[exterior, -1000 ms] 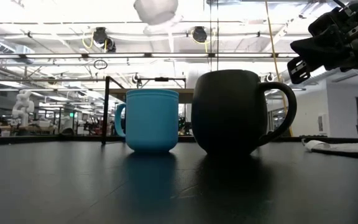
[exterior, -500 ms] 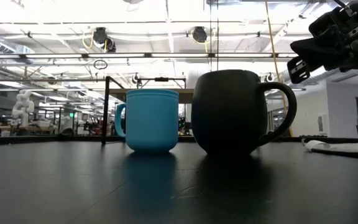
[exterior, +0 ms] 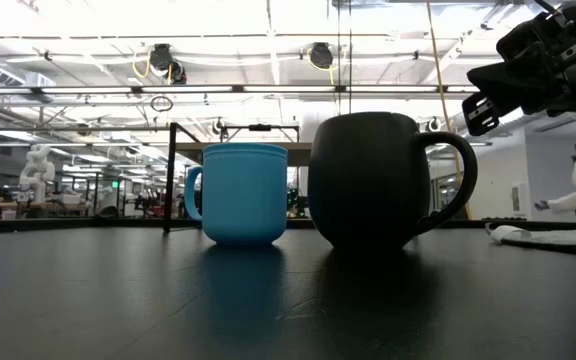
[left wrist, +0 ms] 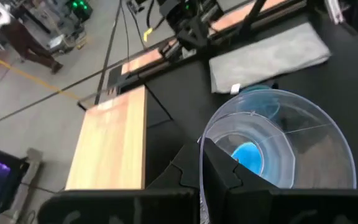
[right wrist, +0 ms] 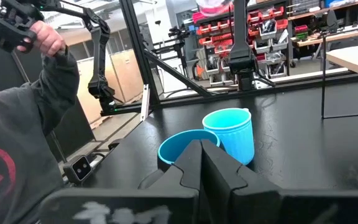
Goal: Stack small to large cups/mugs on shelf
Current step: Put the transparent mug on the shelf
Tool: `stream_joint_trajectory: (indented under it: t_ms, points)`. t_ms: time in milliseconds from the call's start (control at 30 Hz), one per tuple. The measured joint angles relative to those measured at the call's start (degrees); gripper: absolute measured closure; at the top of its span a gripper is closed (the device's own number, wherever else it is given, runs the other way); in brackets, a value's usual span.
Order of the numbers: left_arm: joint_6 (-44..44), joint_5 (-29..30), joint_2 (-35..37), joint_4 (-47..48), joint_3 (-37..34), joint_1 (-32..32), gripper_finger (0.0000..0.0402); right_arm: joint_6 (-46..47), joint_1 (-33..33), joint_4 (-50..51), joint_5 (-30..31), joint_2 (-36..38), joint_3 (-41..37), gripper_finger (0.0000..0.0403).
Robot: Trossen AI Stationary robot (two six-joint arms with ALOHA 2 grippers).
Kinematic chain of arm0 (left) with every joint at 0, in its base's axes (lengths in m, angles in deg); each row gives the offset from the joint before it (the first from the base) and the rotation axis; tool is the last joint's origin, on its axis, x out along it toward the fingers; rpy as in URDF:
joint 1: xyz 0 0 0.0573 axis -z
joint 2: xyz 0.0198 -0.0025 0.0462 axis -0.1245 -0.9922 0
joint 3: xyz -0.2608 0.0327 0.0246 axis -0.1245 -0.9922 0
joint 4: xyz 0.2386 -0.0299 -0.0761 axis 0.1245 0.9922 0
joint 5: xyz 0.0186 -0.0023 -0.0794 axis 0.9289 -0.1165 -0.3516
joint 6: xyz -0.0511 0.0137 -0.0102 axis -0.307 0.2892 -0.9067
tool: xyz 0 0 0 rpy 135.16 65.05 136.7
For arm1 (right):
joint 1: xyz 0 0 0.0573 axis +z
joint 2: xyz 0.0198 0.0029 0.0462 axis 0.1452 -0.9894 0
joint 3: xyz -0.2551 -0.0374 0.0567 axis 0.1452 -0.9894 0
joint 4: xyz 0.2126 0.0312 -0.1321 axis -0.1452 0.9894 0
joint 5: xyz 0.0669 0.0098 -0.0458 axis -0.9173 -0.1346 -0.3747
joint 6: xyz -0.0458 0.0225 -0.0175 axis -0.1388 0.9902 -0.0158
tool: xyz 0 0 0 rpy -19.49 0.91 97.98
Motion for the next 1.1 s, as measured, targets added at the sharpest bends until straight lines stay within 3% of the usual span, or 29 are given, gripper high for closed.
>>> stream_joint_trajectory:
  t_ms: [333, 633, 1100]
  points:
    - [-3.05, -1.28, 8.96, -6.78, -12.98, -3.64, 0.0401, 0.11, 0.00, 0.04, 0.00, -0.01, 0.00, 0.0403]
    - [-4.98, -7.95, 18.07, -22.79, -26.99, -3.98, 0.0401, 0.04, 0.00, 0.08, 0.00, -0.01, 0.01, 0.0403]
    - [-9.14, -6.71, 25.67, -37.52, -41.44, -6.40, 0.0401, 0.17, 0.00, 0.12, 0.00, -0.01, 0.00, 0.0403]
